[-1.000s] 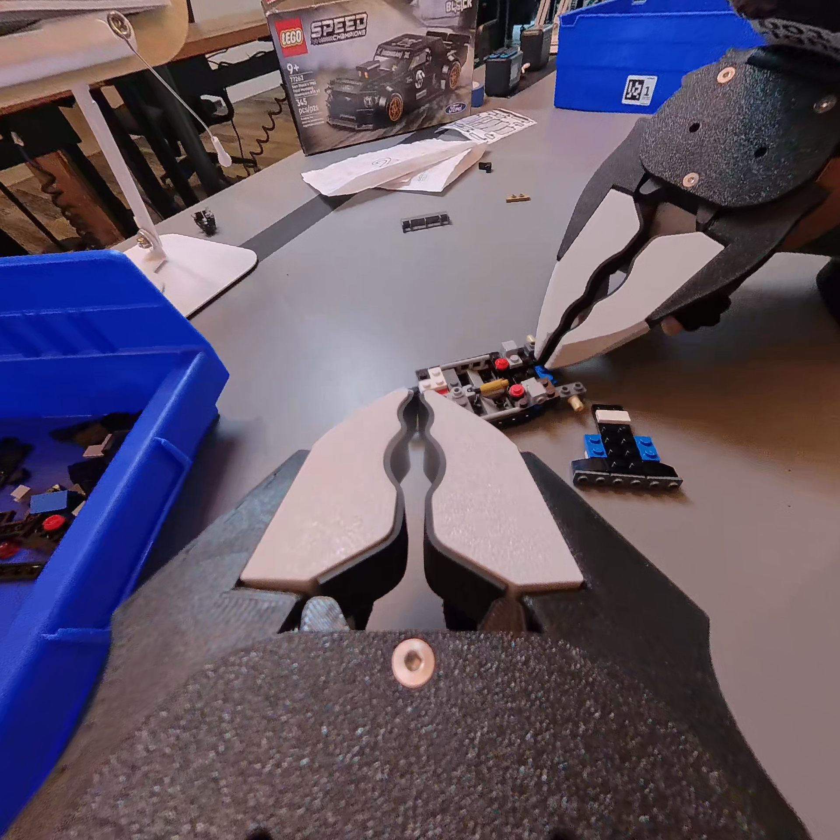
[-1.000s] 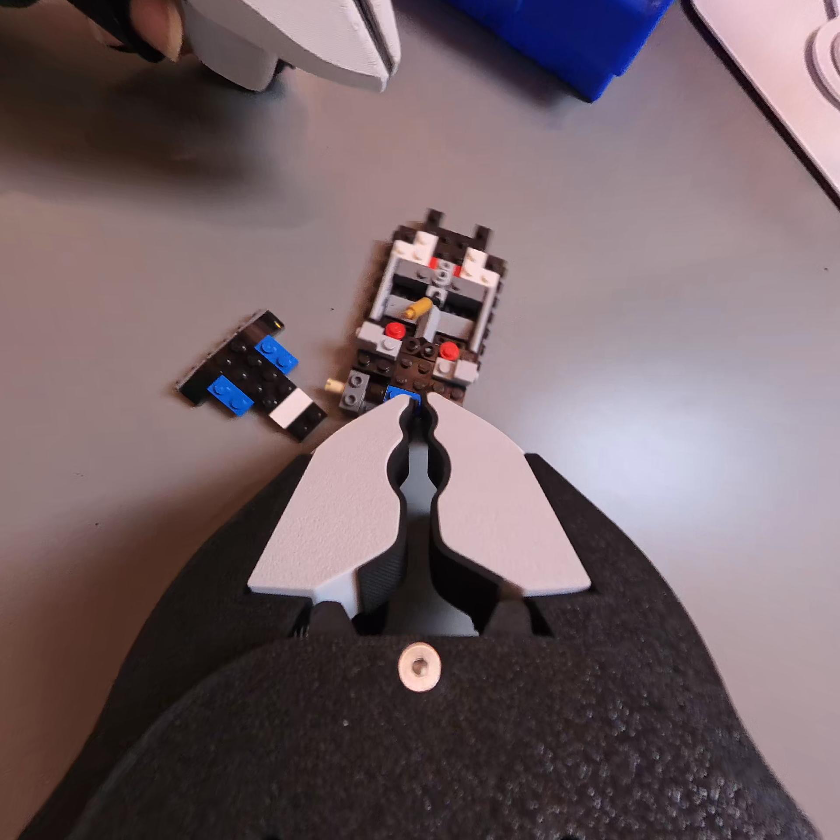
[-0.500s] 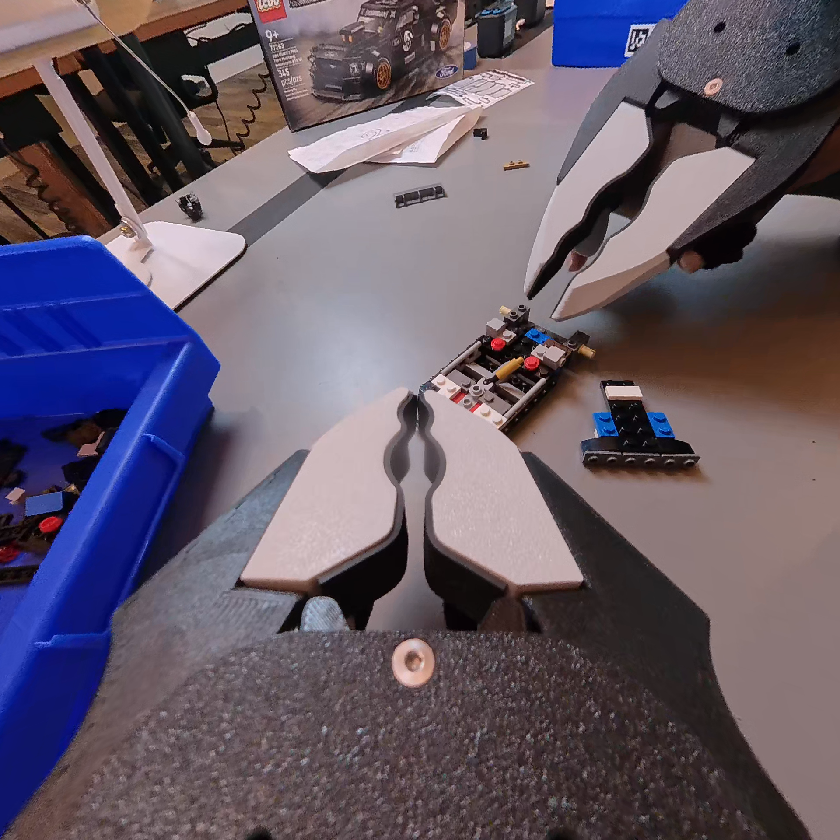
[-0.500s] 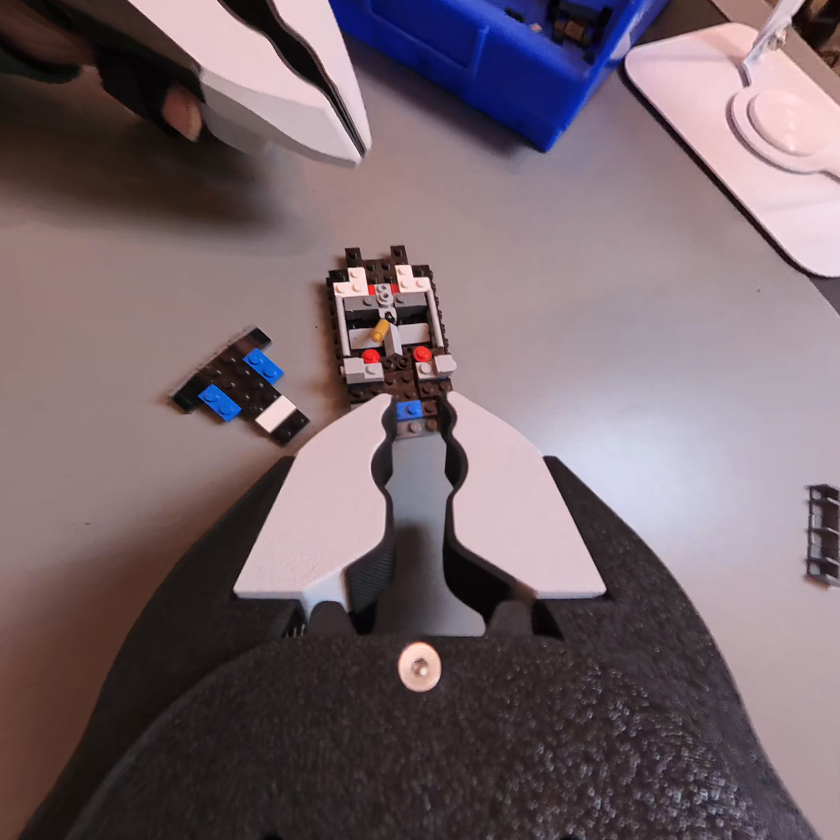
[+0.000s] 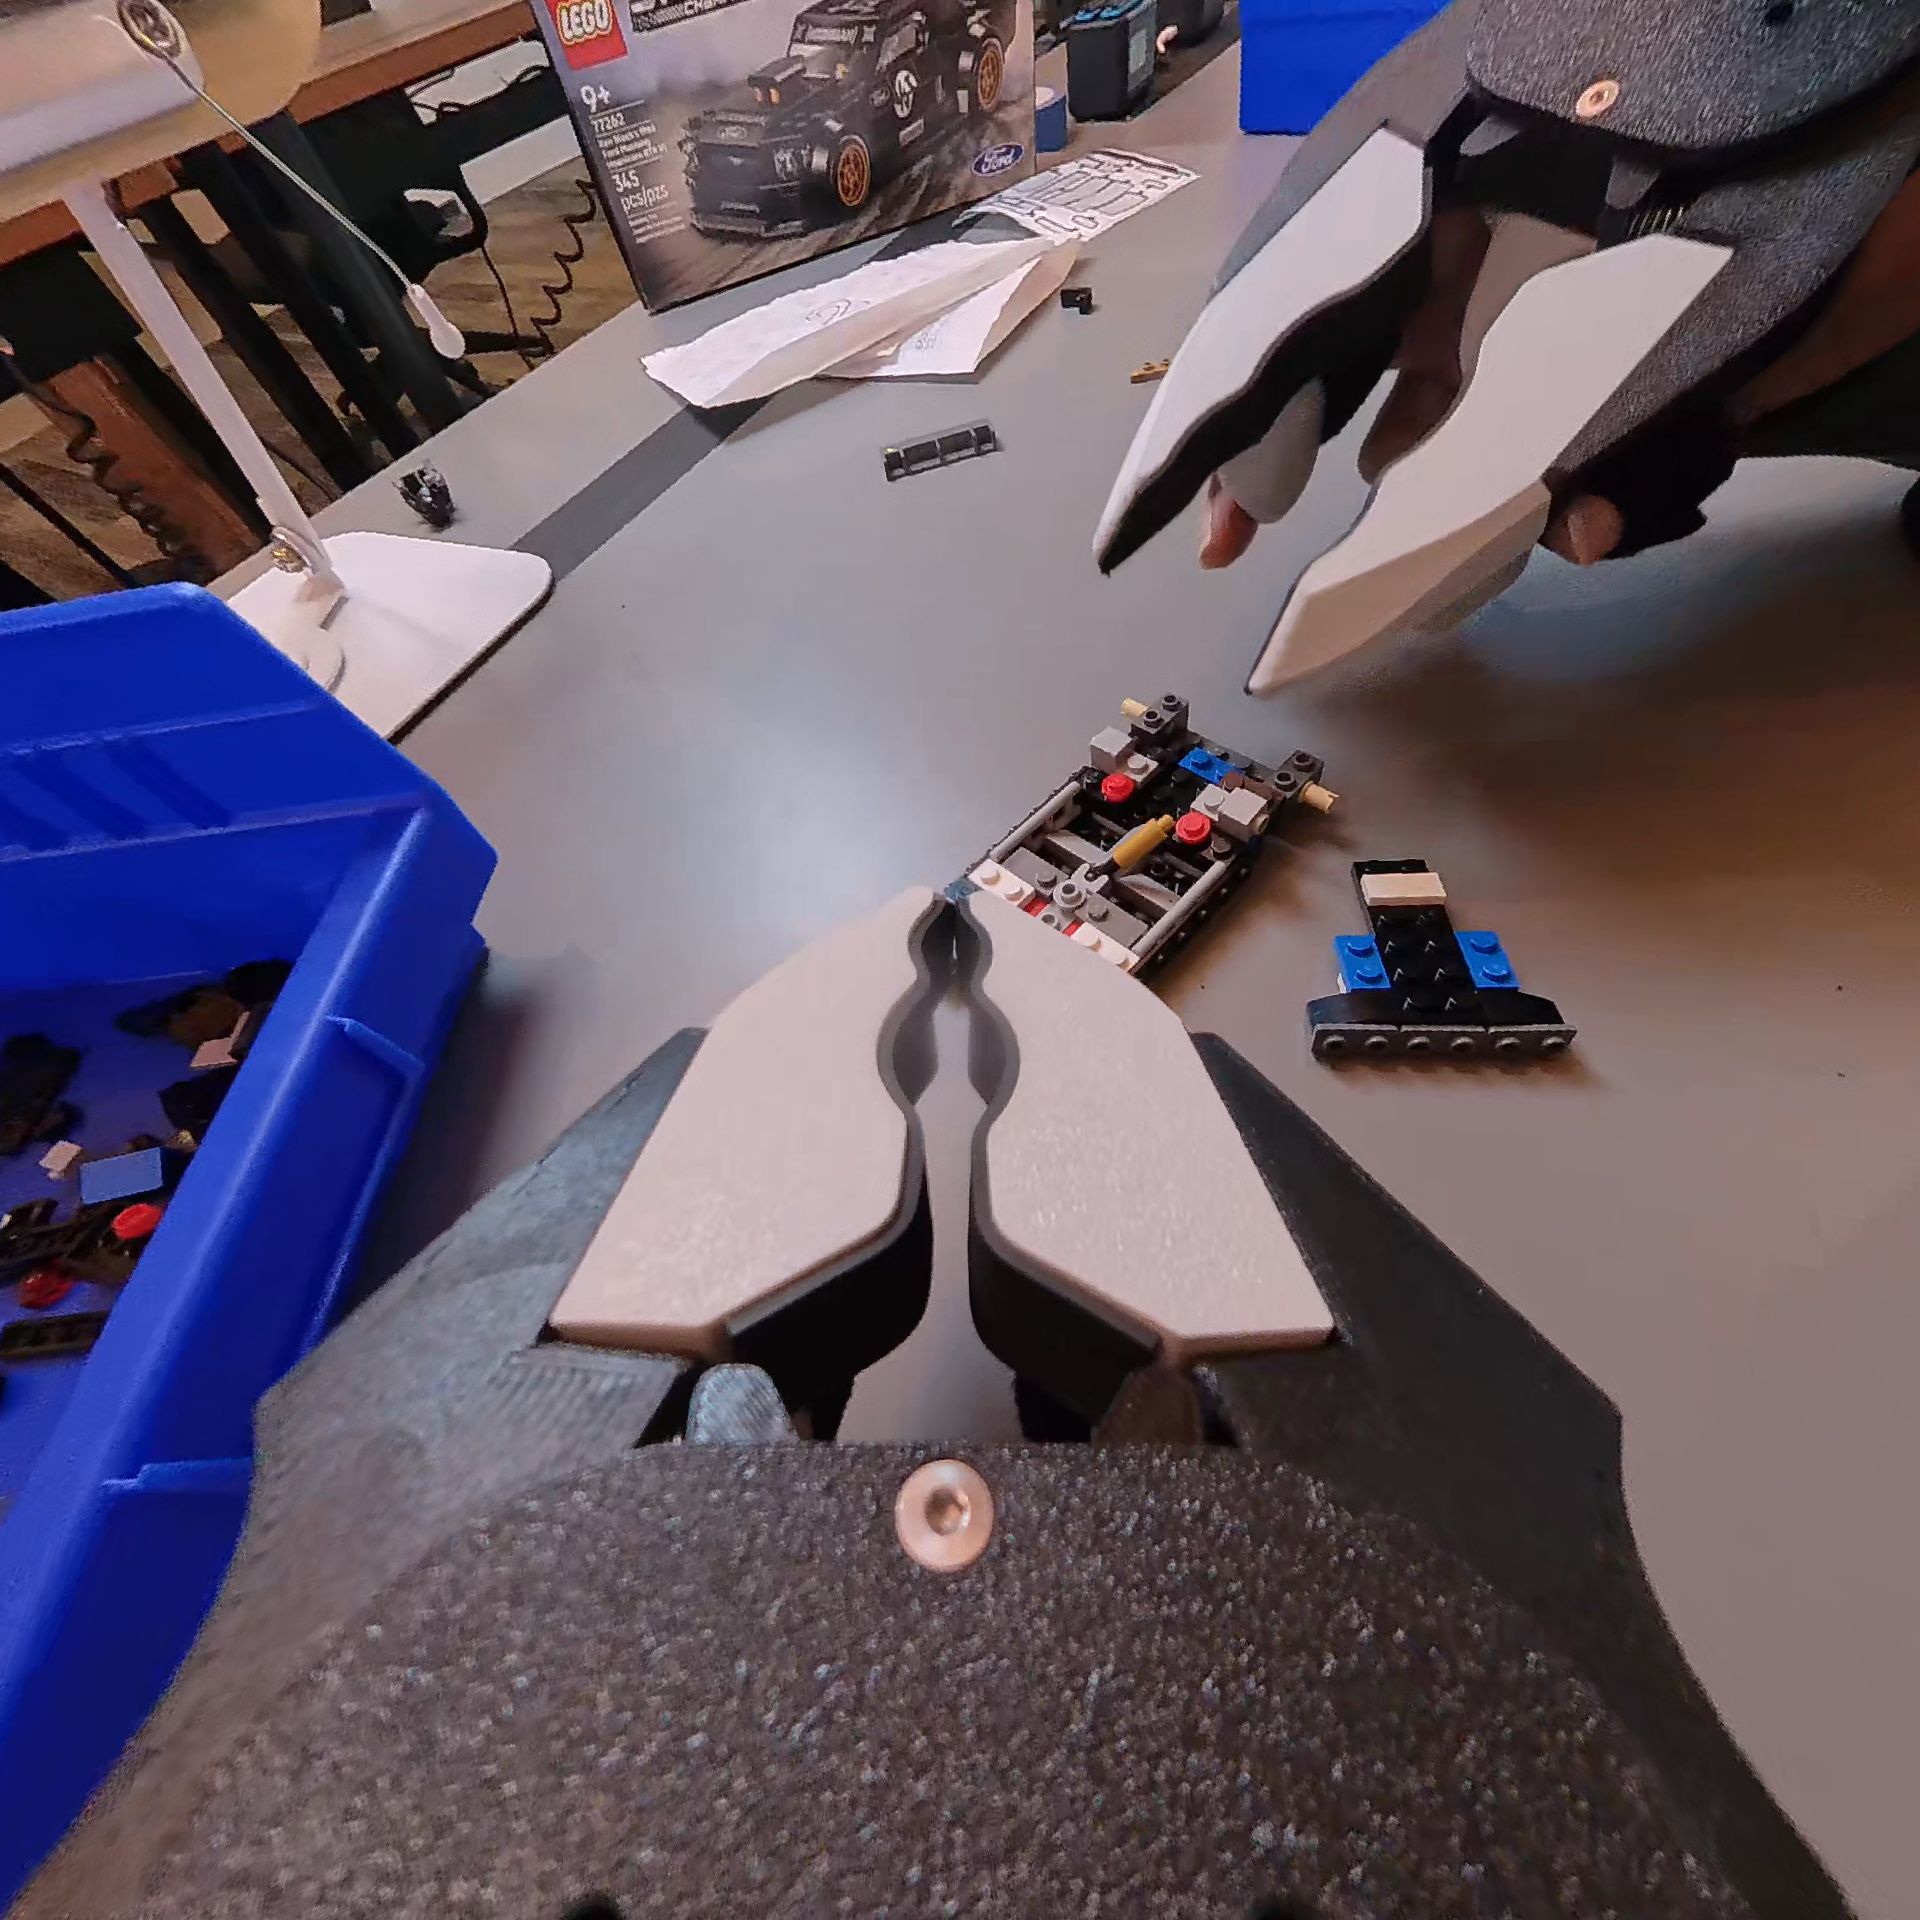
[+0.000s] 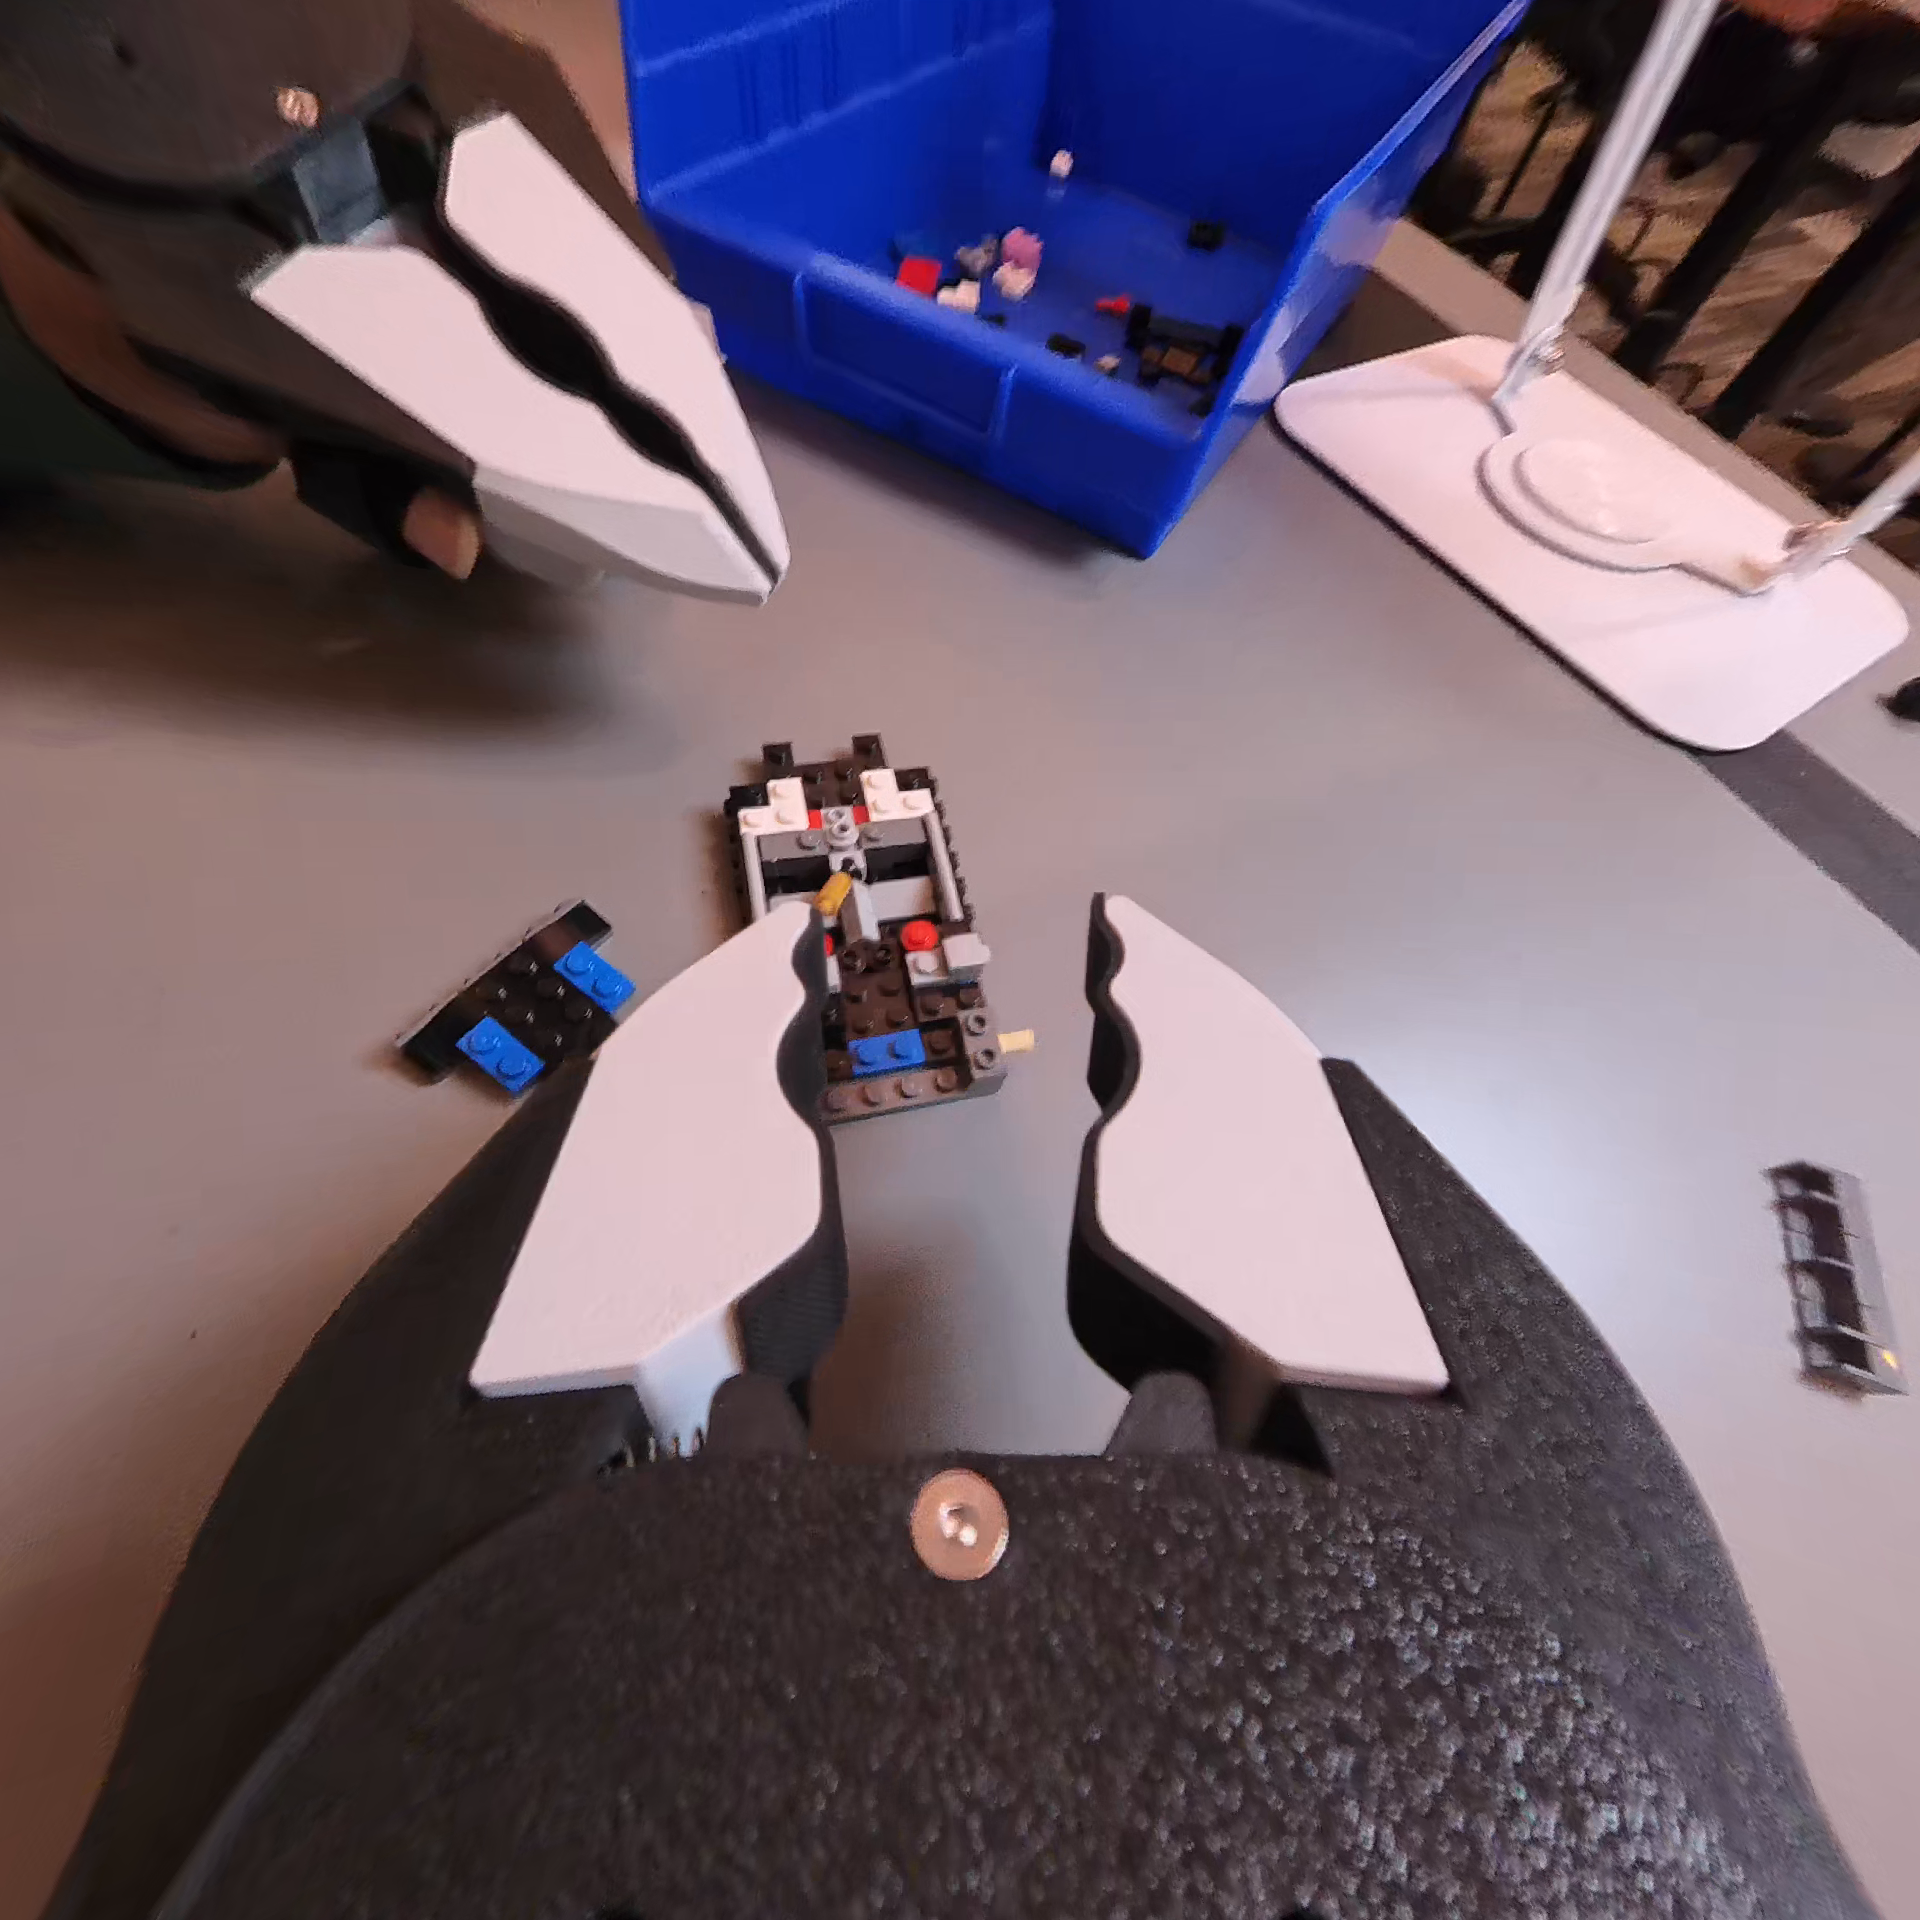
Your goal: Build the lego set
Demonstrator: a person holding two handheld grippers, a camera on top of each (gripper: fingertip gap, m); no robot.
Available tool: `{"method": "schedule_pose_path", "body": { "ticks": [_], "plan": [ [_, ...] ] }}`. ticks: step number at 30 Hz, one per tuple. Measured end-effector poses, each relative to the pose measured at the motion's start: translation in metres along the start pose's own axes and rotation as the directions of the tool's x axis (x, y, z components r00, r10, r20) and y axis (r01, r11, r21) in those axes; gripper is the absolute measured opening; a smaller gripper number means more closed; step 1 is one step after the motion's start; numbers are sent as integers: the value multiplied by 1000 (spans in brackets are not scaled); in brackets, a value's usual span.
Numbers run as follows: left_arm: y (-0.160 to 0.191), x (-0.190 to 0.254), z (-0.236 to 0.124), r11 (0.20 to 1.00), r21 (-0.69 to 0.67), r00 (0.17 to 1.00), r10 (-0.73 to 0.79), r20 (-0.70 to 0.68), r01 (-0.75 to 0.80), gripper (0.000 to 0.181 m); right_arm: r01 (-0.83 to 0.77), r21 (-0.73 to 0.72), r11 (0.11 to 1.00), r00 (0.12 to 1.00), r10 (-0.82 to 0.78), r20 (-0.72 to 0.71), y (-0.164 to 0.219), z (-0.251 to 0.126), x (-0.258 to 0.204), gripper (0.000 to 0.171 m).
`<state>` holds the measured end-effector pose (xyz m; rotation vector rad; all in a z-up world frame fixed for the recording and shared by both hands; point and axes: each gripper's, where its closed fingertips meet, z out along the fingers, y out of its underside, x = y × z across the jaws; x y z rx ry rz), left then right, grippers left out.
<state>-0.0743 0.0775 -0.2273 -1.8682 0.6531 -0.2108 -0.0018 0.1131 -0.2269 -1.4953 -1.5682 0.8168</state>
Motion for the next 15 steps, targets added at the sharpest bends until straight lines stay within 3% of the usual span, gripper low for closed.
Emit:
{"method": "schedule_pose_path", "body": {
  "ticks": [6,15],
  "plan": [
    [-2,-7,-2,1000,8,999,1,40,-1,0,-16,26,1000,996,19,-91,-1,-8,22,48],
    [3,-5,-1,1000,-19,999,12,33,-11,0,-36,-108,993,991,49,123,25,4,-10,62]
  ]
}}
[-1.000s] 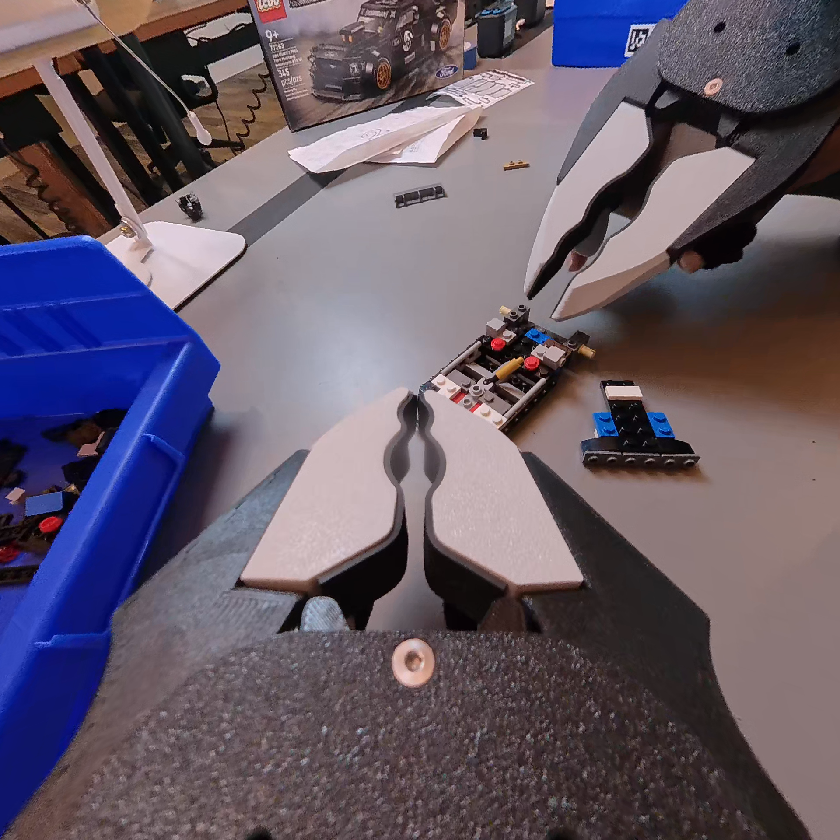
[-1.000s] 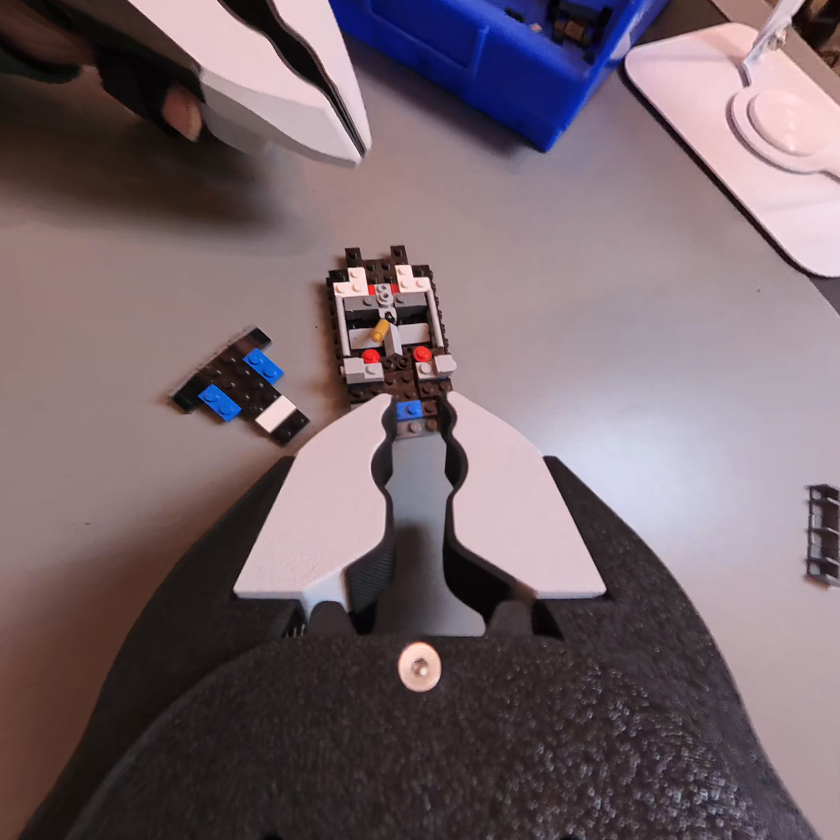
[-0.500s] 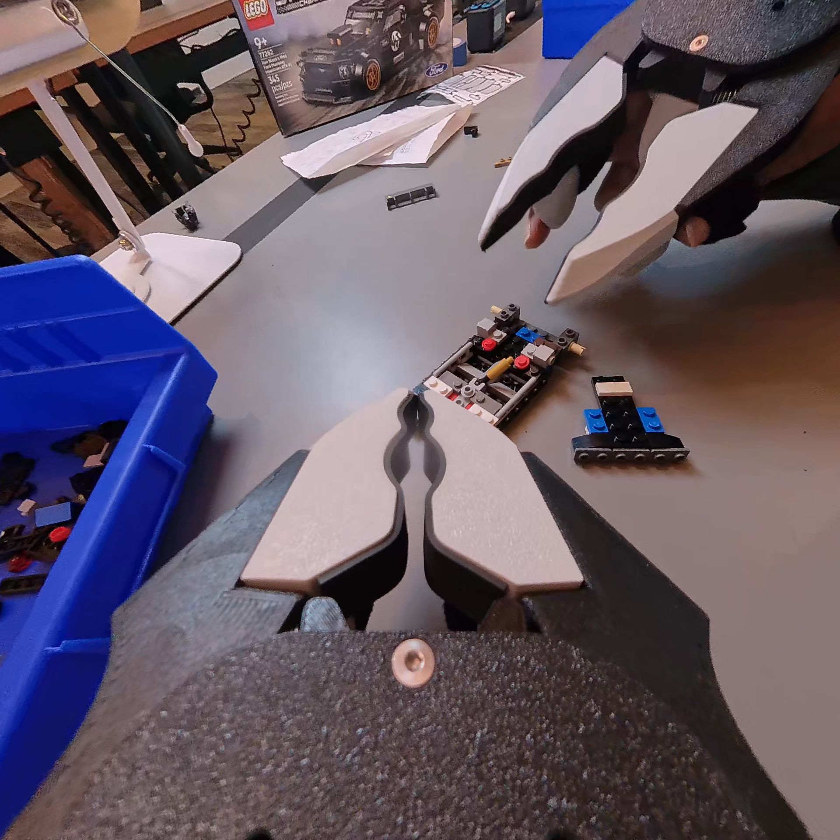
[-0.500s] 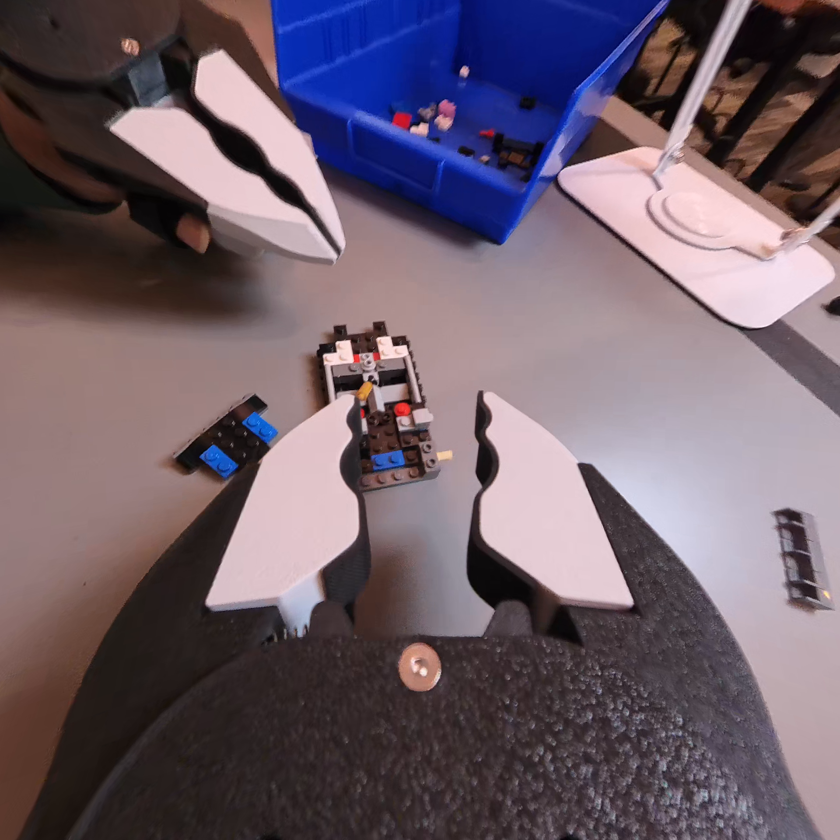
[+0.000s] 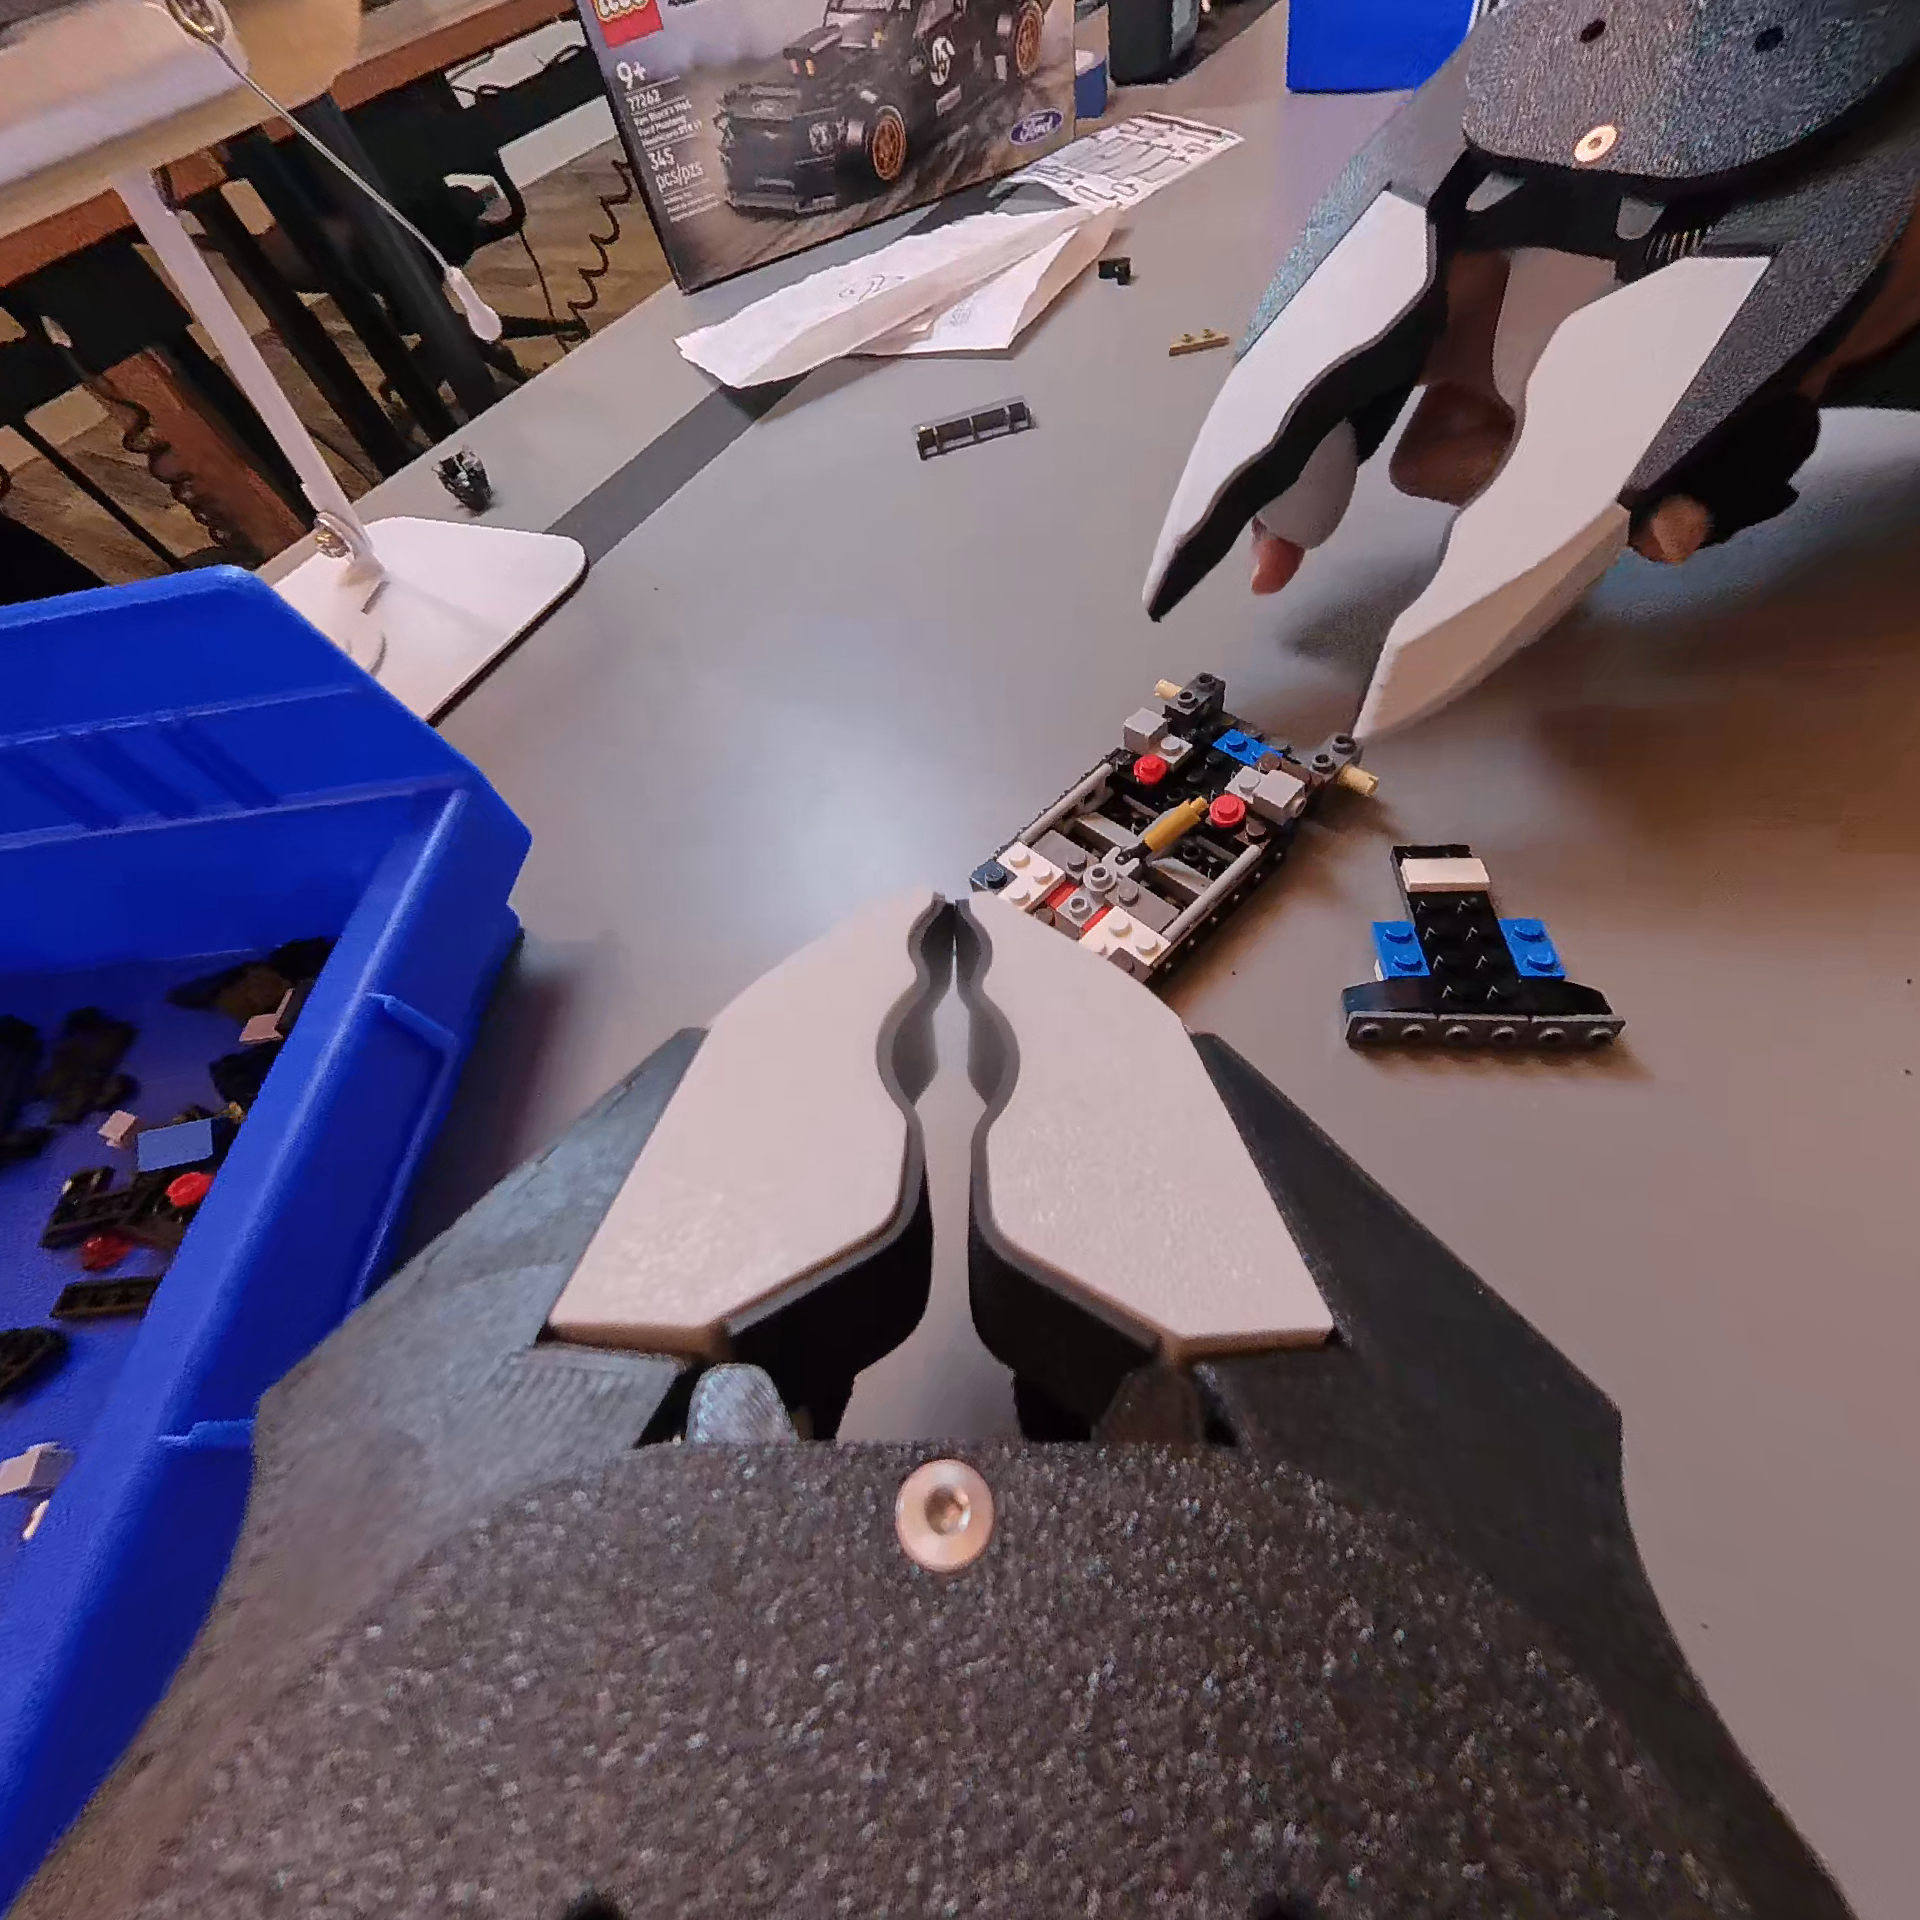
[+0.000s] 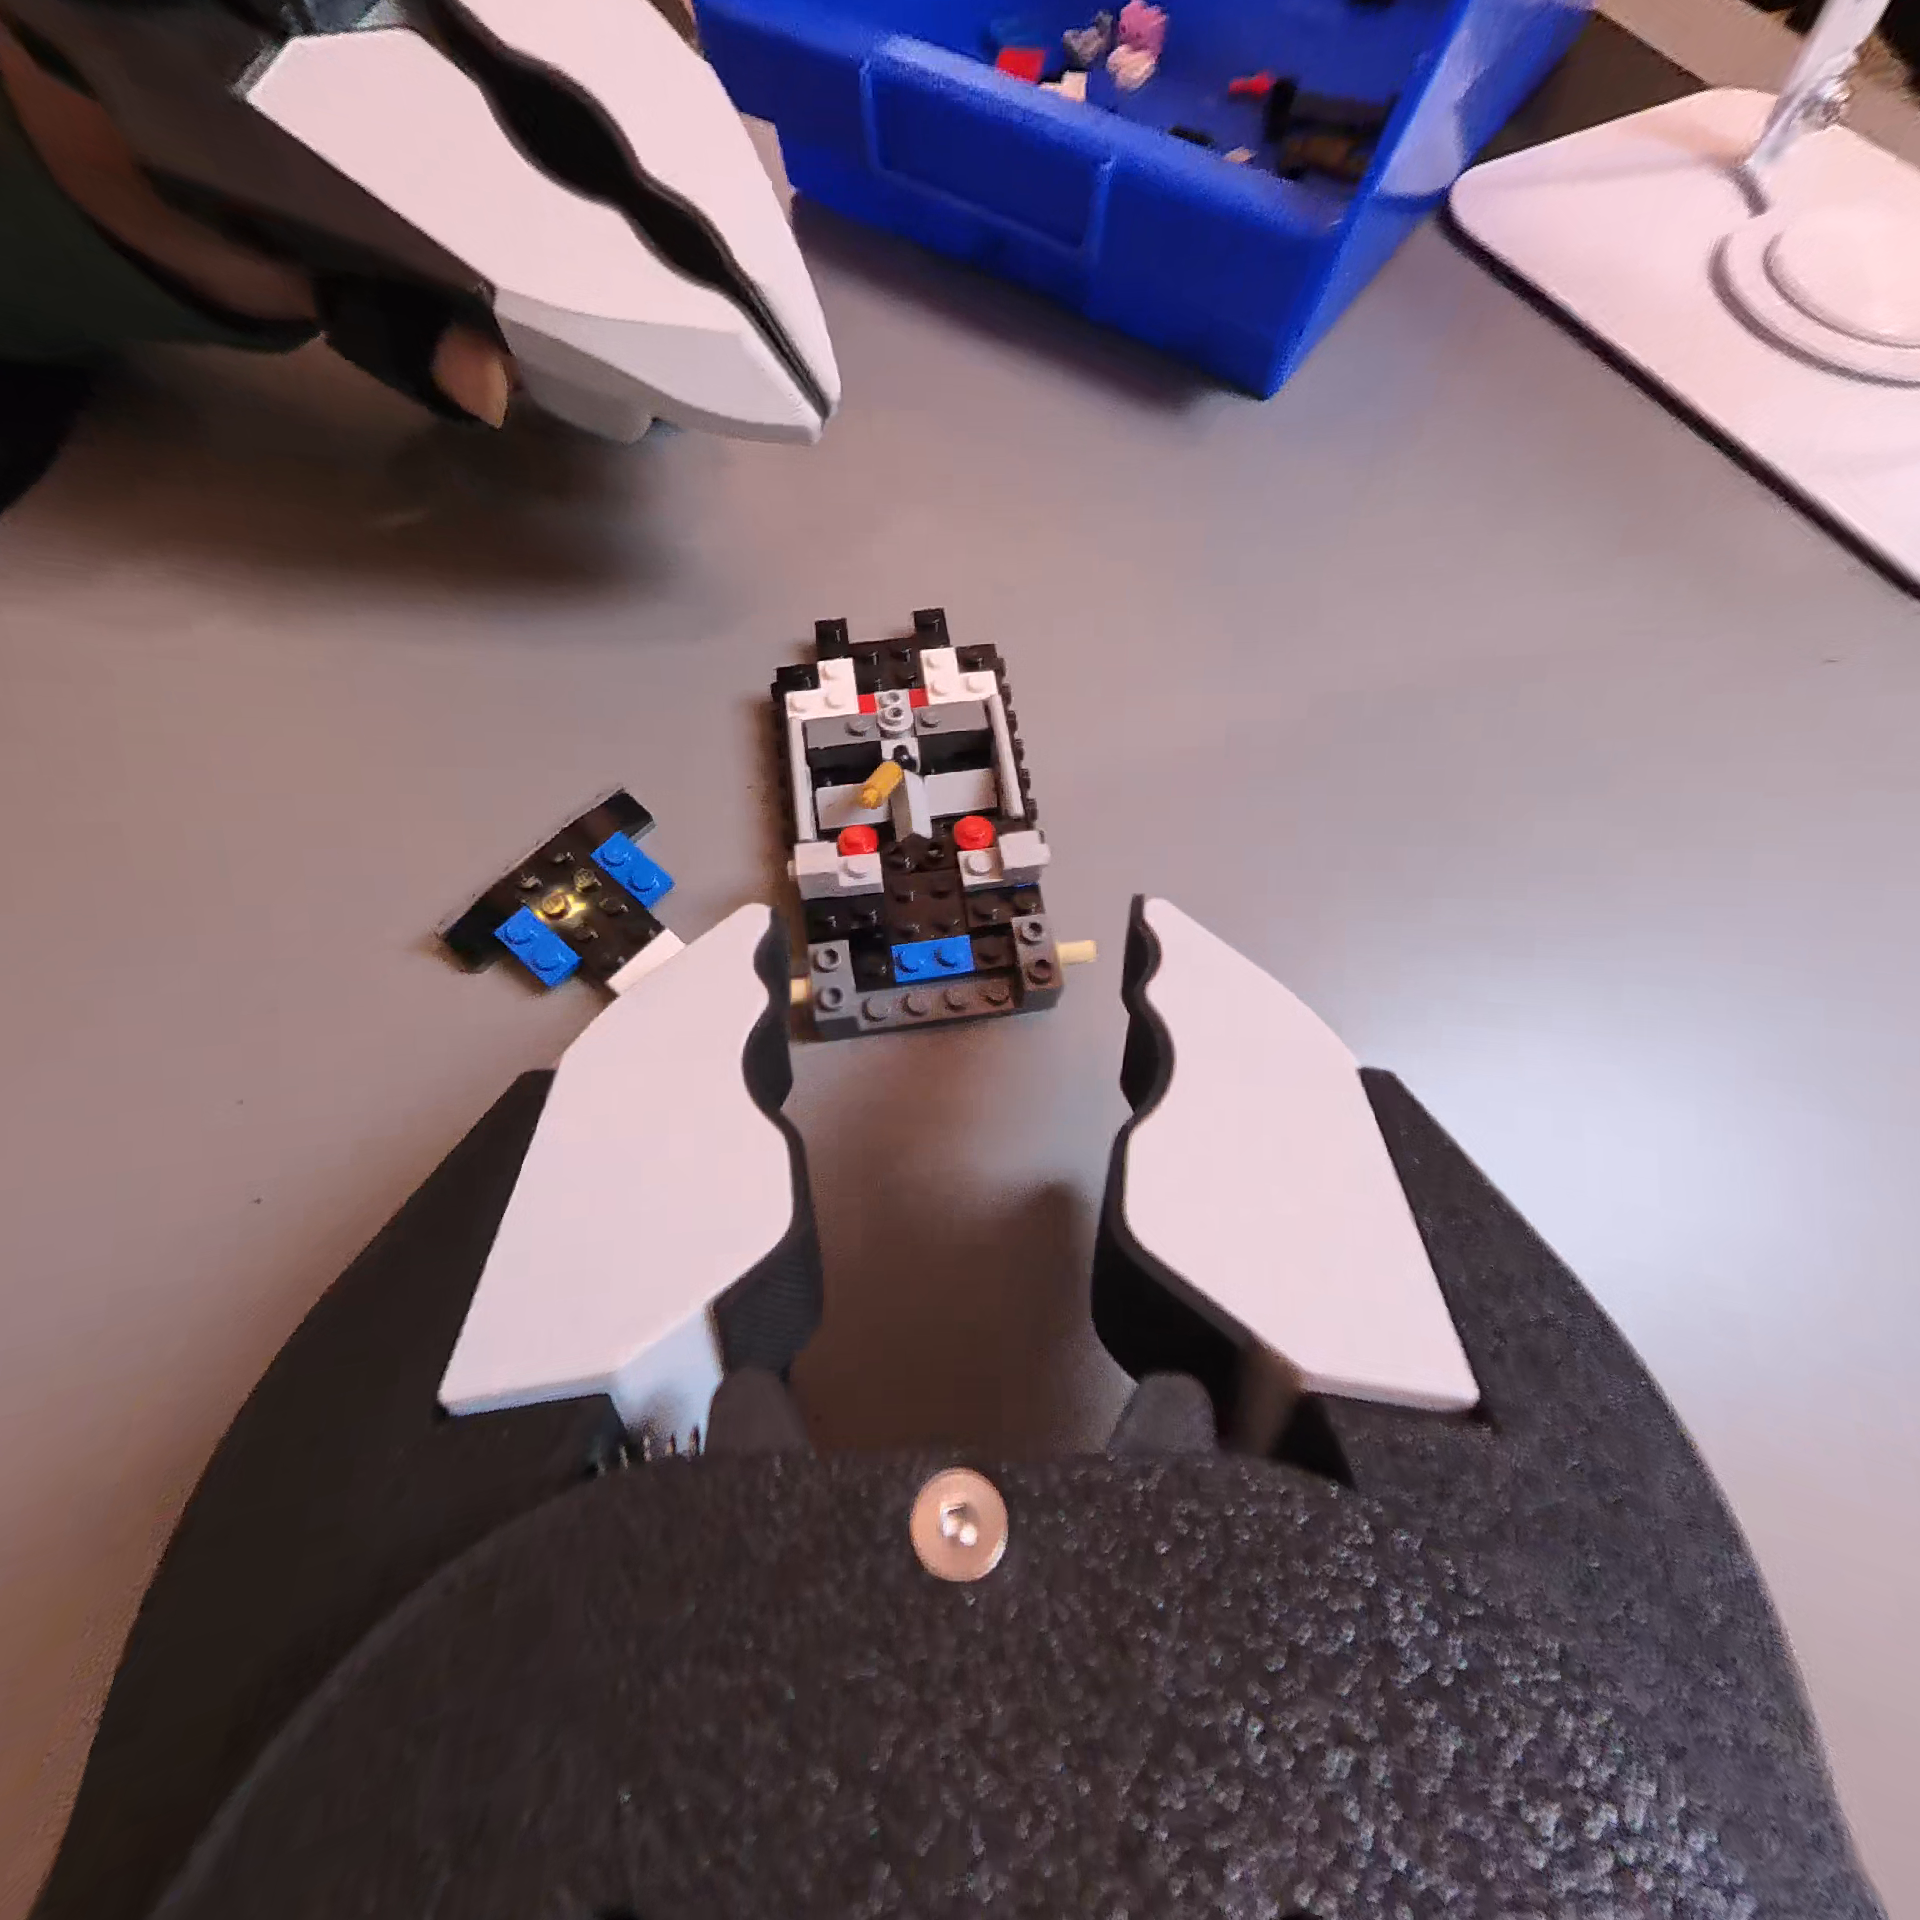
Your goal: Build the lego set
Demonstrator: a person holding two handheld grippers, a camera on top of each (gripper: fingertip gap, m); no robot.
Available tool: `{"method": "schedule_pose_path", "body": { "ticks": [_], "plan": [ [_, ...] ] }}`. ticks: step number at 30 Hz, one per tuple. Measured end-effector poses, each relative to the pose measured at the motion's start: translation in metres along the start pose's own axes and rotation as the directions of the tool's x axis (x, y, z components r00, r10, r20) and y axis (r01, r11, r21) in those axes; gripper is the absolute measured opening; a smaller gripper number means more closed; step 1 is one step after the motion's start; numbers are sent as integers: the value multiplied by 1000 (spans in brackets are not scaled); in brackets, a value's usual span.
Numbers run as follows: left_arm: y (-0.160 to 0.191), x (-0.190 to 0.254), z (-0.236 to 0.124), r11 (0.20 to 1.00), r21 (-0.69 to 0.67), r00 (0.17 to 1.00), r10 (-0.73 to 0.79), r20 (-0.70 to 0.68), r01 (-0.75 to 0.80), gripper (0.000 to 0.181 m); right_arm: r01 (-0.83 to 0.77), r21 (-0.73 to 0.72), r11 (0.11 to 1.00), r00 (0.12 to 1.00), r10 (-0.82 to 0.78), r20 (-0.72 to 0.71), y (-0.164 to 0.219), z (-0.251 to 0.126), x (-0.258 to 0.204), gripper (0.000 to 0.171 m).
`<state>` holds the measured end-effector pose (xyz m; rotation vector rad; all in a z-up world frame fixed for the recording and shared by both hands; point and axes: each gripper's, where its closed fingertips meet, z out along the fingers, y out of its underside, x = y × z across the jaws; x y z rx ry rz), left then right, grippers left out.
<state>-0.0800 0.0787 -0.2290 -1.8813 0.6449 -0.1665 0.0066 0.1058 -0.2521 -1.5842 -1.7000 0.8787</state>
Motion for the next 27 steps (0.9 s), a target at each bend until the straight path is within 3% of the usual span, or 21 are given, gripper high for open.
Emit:
{"method": "schedule_pose_path", "body": {
  "ticks": [6,13,20,27],
  "plan": [
    [-1,13,5,999,5,998,47,-43,-47,0,-27,-12,1000,1000,27,-5,-5,8,0,51],
    [-6,34,26,995,-25,979,94,-182,-100,29,-62,-60,996,996,66,55,-11,15,15,24],
    [-6,33,44,979,-105,929,129,-346,-175,67,11,-162,987,994,7,110,2,24,9,24],
    [11,43,54,946,-228,827,66,-558,-230,71,50,-194,980,992,-26,123,1,28,8,23]
  ]
}}
